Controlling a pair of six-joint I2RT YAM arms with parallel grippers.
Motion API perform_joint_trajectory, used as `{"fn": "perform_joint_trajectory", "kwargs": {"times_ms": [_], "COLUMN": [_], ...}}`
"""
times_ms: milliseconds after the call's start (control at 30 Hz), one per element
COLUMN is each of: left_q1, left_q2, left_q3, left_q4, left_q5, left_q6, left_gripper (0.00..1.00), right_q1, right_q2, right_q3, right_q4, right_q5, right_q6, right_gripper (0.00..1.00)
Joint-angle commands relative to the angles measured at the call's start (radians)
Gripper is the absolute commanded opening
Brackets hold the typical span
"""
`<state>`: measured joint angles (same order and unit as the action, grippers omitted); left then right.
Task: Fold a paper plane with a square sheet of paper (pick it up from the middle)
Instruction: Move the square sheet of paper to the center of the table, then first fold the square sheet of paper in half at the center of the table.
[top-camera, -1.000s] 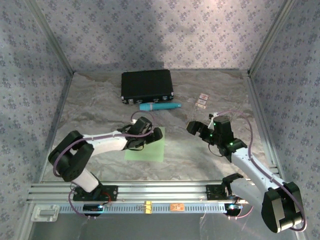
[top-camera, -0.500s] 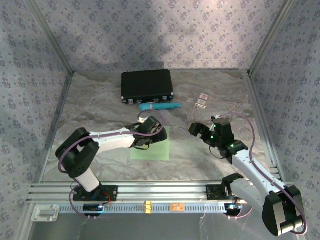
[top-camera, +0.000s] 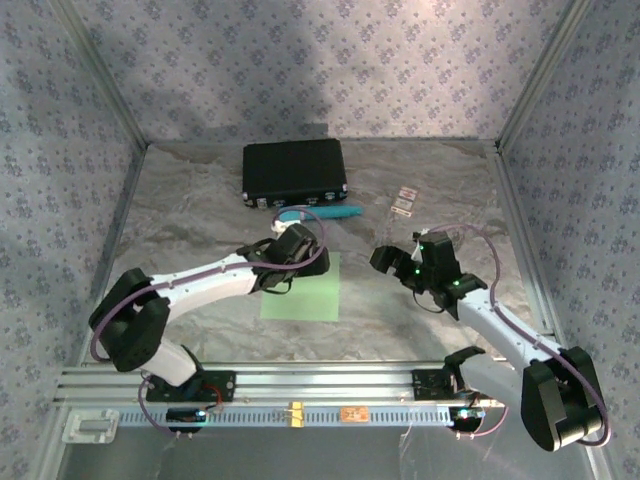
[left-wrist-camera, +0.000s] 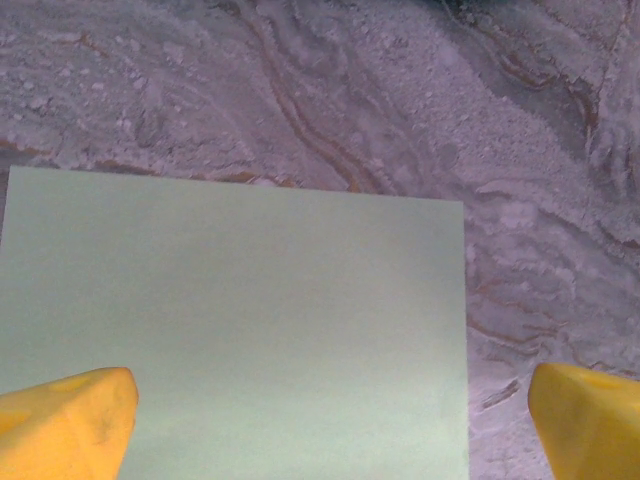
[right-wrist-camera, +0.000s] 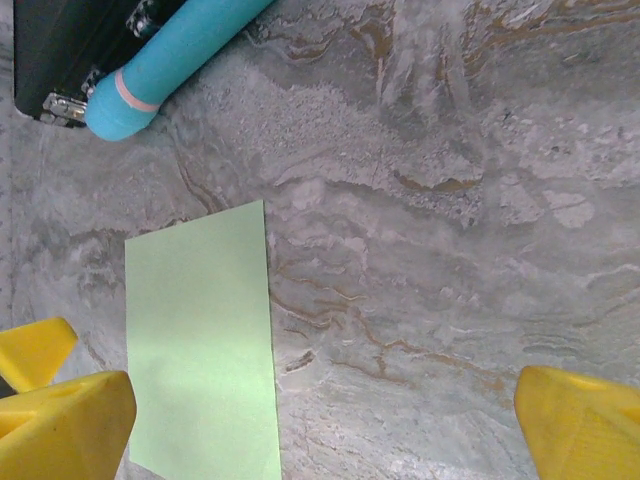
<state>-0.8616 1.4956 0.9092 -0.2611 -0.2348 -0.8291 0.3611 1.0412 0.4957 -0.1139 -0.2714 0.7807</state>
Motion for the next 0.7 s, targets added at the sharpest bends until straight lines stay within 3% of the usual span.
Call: {"fn": "perform_joint_trajectory", "kwargs": {"times_ms": [0,167,433,667], "left_q1": [0.043,0.095,0.079,0.029], "left_q2": [-0.03,0.007,0.14,0.275], "left_q3": [-0.002,0.04,0.206,0.35], "left_q4": [0.012,-0.061,-0.327,-0.459], "left_q5": [0.083,0.267,0.239,0.197], "left_q6": [0.02,0.066,0.112,0.108], "left_gripper": [1.0,1.0,1.0,1.0], "right_q1": [0.014,0.025,0.033,0.033], "right_q2": [0.031,0.067,0.092,0.098], "right_q3": [0.044,0.055,0.074,0.08], "right_q4": [-0.074,-0.074,-0.084,-0.106], "right_q5": [0.034,0.023,0.023,0.035], "right_q6": [-0.019,-0.011,-0.003,-0.002], "right_gripper": [0.99,0.99,0.99,0.99]}}
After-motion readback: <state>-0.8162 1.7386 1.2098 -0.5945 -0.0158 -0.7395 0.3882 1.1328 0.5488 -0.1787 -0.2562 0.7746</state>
